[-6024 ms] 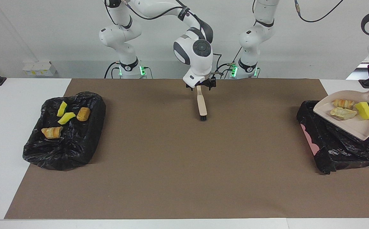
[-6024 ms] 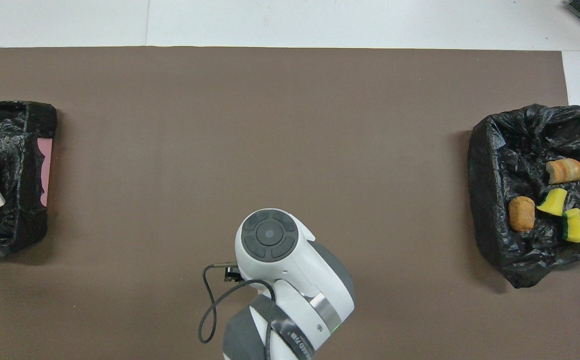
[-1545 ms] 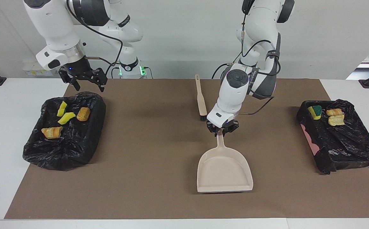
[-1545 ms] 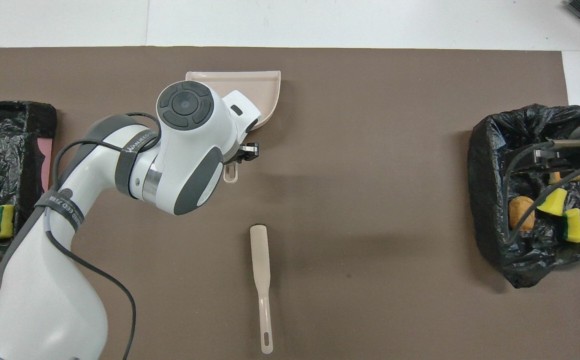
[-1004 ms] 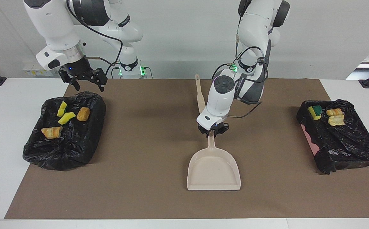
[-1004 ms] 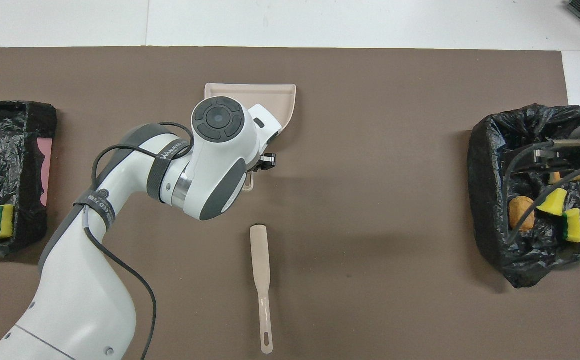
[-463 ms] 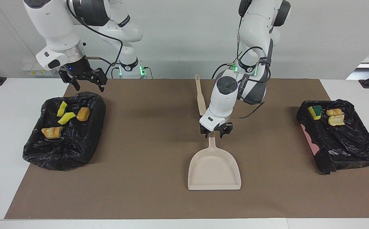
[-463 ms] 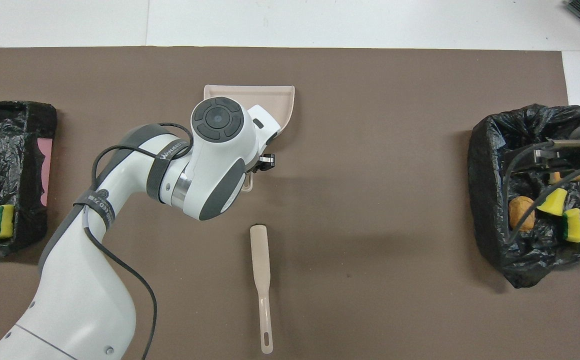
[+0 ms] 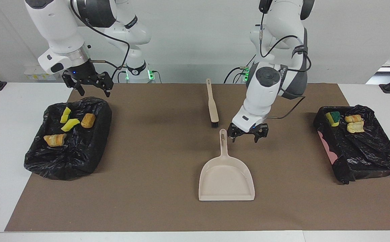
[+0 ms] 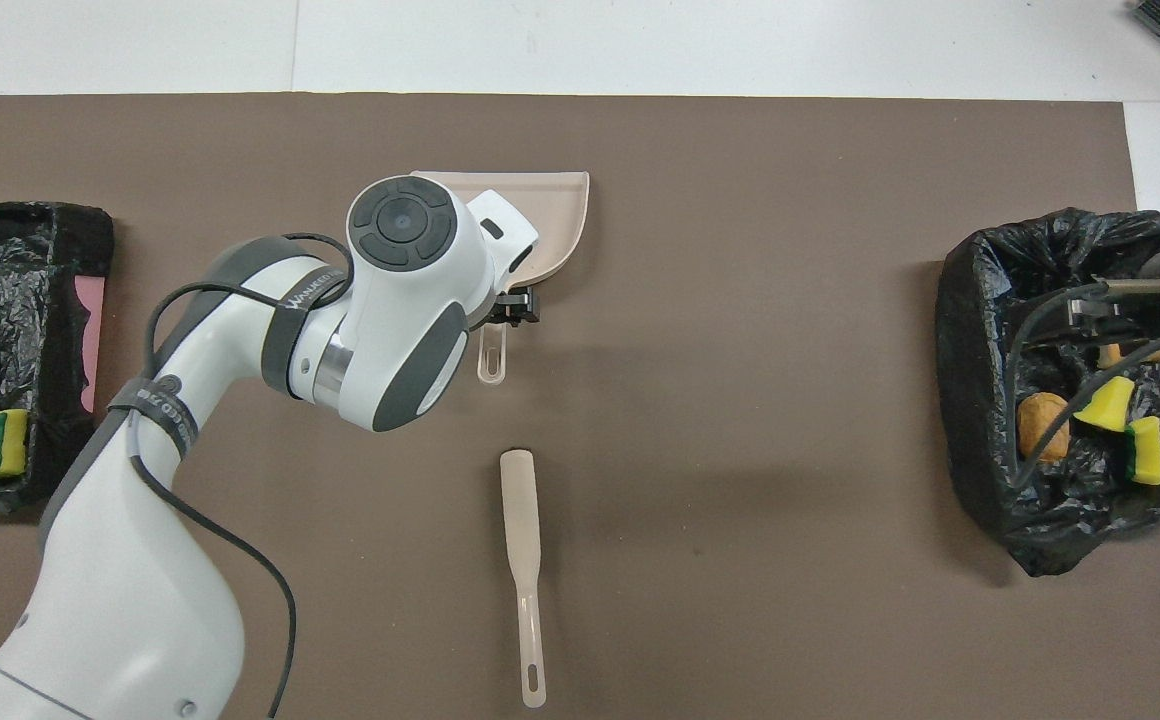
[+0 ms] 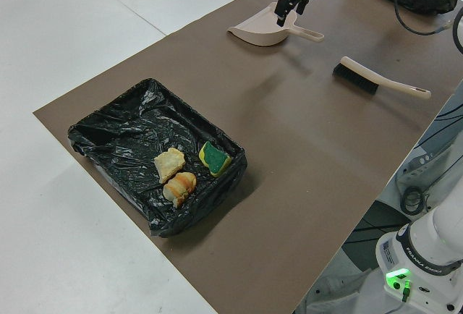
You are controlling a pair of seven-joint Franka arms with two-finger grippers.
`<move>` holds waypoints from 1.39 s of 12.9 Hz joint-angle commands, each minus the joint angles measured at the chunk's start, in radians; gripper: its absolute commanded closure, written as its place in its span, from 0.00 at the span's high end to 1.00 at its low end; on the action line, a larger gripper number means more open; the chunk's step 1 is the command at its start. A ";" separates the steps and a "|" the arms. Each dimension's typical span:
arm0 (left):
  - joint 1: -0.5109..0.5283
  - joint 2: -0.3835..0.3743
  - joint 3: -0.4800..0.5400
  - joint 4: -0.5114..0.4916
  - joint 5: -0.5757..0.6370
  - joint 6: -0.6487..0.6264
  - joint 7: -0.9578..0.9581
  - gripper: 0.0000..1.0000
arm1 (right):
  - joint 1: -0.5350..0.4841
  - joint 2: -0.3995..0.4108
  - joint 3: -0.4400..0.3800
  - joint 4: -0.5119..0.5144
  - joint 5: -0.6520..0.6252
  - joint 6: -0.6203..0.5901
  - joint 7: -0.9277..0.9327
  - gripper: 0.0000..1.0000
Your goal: Sweep and dump trash in bin
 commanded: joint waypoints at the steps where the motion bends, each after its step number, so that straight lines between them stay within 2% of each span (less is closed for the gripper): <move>1: 0.105 -0.156 -0.007 -0.083 0.002 -0.038 0.160 1.00 | -0.005 -0.023 -0.002 -0.021 0.017 -0.008 -0.024 1.00; 5: 0.211 -0.264 0.006 -0.009 0.002 -0.209 0.297 1.00 | -0.007 -0.023 -0.002 -0.021 0.017 -0.008 -0.024 1.00; 8: 0.265 -0.266 0.011 0.124 -0.011 -0.387 0.335 1.00 | -0.005 -0.023 -0.002 -0.021 0.017 -0.008 -0.024 1.00; 11: 0.288 -0.264 0.009 0.193 -0.013 -0.486 0.363 1.00 | -0.007 -0.023 -0.002 -0.021 0.017 -0.008 -0.024 1.00; 13: 0.296 -0.279 0.006 0.189 -0.014 -0.498 0.353 1.00 | -0.007 -0.023 -0.002 -0.021 0.017 -0.008 -0.024 1.00; 16: 0.296 -0.354 0.005 0.105 -0.013 -0.492 0.348 1.00 | -0.005 -0.023 -0.002 -0.021 0.017 -0.008 -0.024 1.00; 18: 0.296 -0.359 0.005 0.094 -0.013 -0.490 0.351 1.00 | -0.007 -0.023 -0.002 -0.021 0.017 -0.008 -0.024 1.00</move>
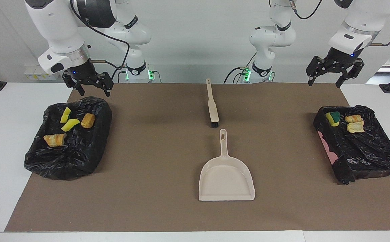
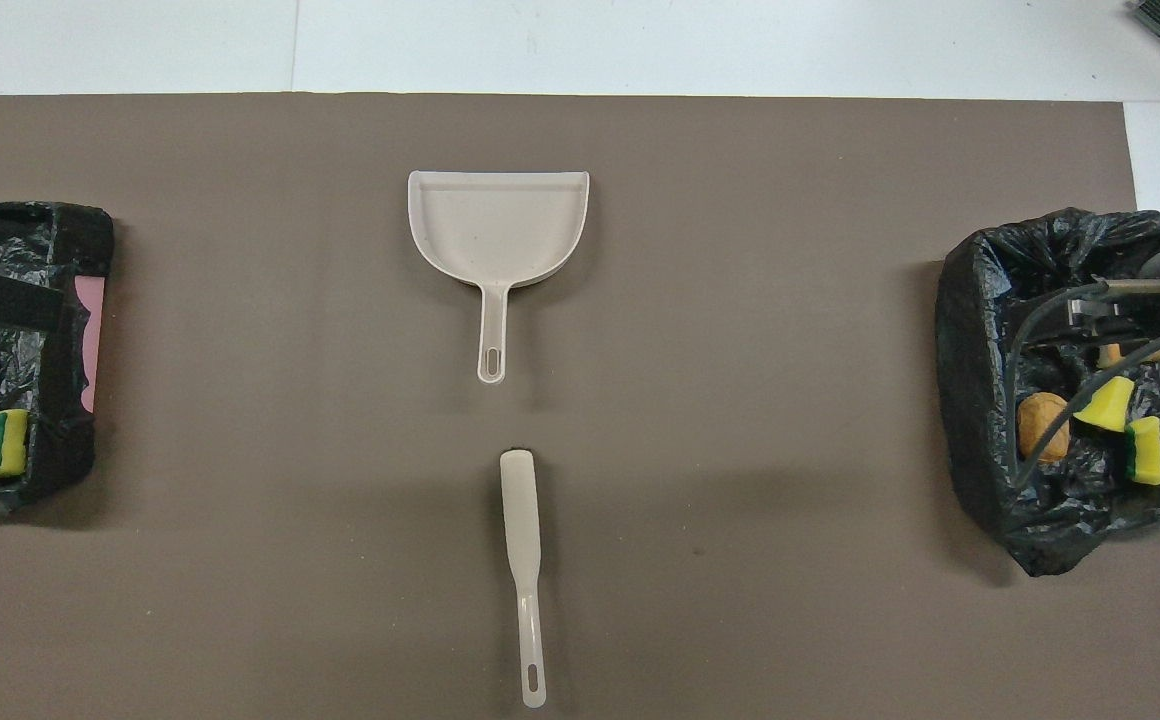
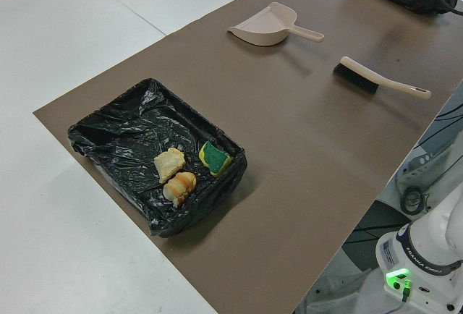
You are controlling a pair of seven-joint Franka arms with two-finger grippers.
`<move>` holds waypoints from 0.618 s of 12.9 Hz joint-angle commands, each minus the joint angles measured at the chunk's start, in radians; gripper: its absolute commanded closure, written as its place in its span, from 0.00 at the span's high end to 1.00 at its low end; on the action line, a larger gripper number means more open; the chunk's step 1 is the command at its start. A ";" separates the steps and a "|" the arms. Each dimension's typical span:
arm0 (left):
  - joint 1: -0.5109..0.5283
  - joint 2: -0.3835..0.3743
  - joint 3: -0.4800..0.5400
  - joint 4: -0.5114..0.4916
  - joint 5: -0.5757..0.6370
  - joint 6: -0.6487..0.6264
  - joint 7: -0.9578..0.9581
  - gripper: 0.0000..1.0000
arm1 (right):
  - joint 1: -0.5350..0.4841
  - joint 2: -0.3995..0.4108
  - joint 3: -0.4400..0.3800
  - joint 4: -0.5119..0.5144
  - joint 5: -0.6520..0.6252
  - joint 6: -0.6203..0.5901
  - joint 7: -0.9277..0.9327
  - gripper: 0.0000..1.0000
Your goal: Sweep and dump trash in bin
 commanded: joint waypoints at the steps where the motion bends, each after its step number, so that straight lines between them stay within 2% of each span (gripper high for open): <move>1: 0.016 -0.037 -0.010 -0.047 -0.010 -0.003 0.008 1.00 | -0.007 -0.023 -0.002 -0.021 0.017 -0.008 -0.024 1.00; 8: 0.018 -0.038 -0.010 -0.047 -0.010 -0.020 0.005 1.00 | -0.005 -0.023 -0.002 -0.021 0.017 -0.008 -0.024 1.00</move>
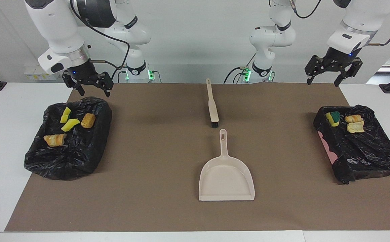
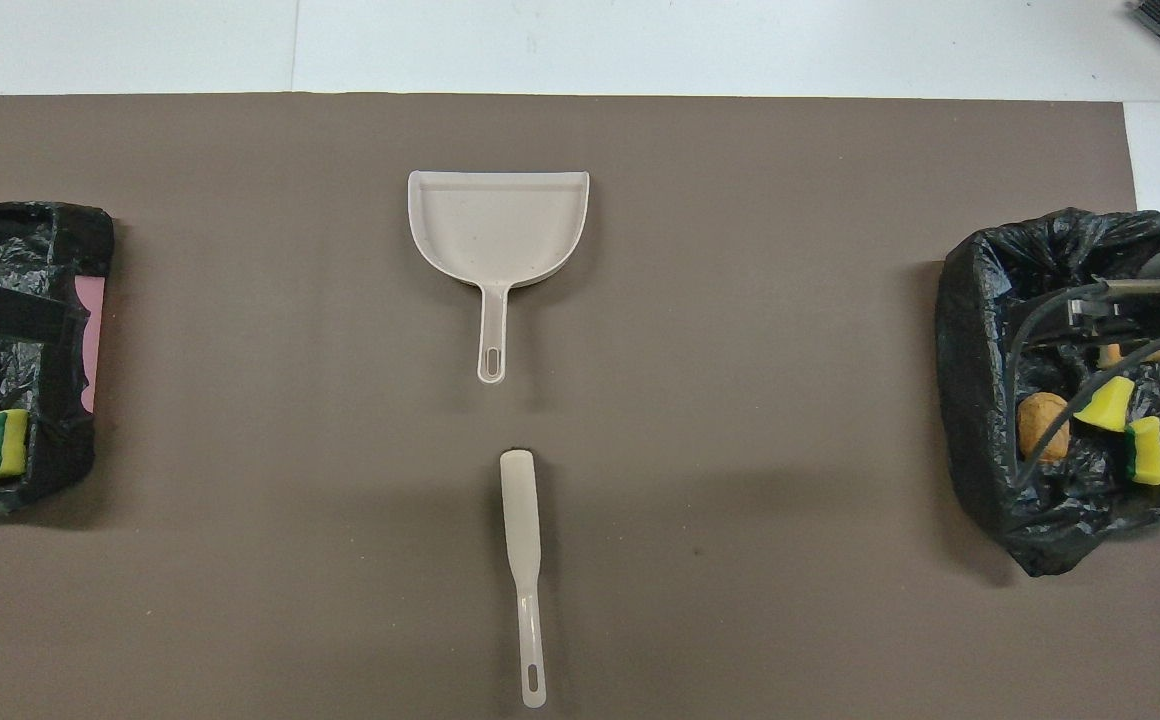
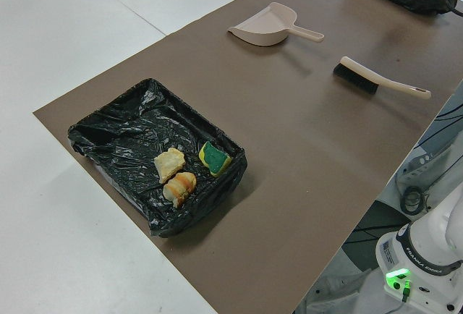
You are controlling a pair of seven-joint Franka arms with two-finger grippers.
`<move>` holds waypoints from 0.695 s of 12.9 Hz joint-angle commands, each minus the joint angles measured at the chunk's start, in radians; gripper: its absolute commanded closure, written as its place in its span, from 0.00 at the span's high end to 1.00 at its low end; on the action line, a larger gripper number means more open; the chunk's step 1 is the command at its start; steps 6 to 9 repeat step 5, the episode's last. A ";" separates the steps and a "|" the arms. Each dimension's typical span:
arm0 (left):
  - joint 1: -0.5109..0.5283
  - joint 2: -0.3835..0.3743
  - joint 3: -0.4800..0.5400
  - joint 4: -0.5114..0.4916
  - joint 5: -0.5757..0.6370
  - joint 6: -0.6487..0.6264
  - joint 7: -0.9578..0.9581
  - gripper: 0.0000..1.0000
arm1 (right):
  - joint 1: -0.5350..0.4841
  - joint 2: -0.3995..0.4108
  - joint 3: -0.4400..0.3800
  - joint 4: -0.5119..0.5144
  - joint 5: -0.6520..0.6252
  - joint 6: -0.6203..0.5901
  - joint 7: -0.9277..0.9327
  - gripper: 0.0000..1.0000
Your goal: Sweep and dump trash in bin
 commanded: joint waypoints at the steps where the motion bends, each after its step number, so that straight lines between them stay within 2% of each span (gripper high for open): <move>1: 0.016 -0.030 -0.010 -0.030 -0.010 -0.014 0.004 1.00 | -0.007 -0.023 -0.002 -0.021 0.017 -0.008 -0.024 1.00; 9: 0.018 -0.030 -0.010 -0.030 -0.010 -0.020 0.007 1.00 | -0.007 -0.023 -0.002 -0.021 0.017 -0.008 -0.024 1.00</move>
